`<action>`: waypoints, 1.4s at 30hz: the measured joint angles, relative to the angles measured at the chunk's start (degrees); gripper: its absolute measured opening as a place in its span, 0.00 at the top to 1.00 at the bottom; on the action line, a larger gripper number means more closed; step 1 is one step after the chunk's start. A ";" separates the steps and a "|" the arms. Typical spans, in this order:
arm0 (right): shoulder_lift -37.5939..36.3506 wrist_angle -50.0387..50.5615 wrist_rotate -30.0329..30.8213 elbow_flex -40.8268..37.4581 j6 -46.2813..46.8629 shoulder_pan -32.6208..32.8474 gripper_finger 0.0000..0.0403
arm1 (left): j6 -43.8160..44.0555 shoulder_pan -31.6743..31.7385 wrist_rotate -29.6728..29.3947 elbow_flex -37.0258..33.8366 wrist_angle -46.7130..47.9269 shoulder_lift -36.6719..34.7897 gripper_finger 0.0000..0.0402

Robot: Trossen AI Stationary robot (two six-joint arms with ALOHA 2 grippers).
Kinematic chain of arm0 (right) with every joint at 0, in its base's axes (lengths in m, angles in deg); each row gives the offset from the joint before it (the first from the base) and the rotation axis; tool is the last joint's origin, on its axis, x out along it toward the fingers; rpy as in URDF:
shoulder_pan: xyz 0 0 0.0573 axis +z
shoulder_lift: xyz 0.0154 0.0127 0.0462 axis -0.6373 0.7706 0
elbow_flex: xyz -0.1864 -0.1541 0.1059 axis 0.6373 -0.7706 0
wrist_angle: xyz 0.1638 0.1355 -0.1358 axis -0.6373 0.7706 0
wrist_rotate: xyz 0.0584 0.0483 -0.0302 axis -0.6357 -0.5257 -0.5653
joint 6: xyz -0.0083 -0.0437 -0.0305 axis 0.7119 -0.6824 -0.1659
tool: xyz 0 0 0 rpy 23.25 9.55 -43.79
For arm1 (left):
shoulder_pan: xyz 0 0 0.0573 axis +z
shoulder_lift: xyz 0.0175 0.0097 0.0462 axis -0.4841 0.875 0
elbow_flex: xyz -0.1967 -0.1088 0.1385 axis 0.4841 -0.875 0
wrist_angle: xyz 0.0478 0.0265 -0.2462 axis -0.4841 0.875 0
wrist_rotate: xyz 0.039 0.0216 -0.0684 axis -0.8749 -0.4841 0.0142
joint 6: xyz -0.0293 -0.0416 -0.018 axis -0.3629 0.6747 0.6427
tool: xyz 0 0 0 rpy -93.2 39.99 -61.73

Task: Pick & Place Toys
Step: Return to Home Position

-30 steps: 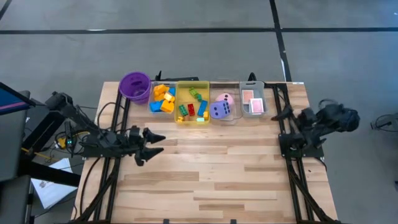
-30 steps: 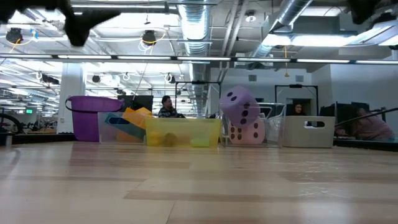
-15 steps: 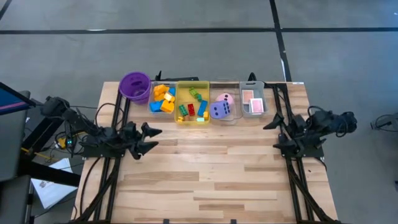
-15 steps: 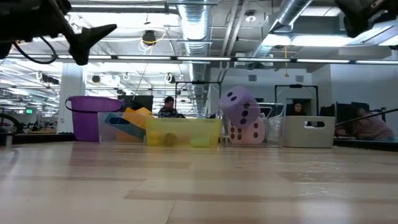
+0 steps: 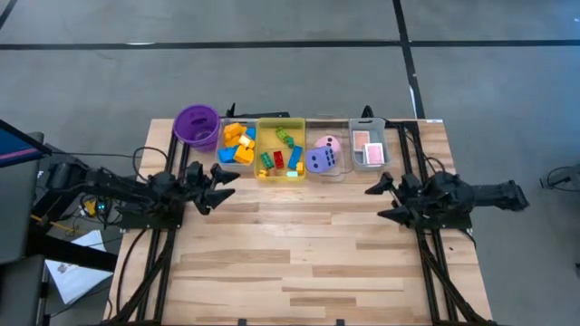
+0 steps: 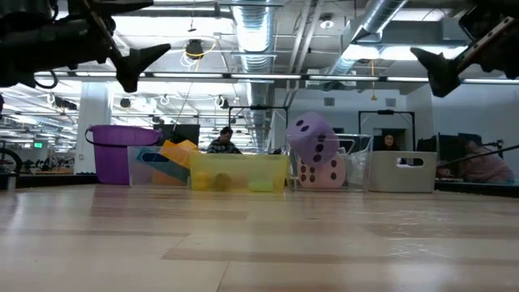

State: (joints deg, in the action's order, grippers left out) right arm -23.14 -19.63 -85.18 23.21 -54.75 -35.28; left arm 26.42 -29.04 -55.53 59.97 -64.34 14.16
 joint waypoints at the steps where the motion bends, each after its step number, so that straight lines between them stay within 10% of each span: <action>1: 0.11 -0.41 -1.17 0.01 0.04 -0.82 0.01 | 0.00 0.43 0.00 0.00 -0.01 -0.01 0.16; 42: -0.12 8.18 -3.68 -0.04 -2.51 -5.31 0.01 | 0.42 0.78 -0.17 -0.02 2.86 0.00 0.16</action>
State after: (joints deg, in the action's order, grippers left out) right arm -23.26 -11.45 -88.86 23.17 -57.27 -40.59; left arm 26.84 -28.27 -55.70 59.94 -61.48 14.16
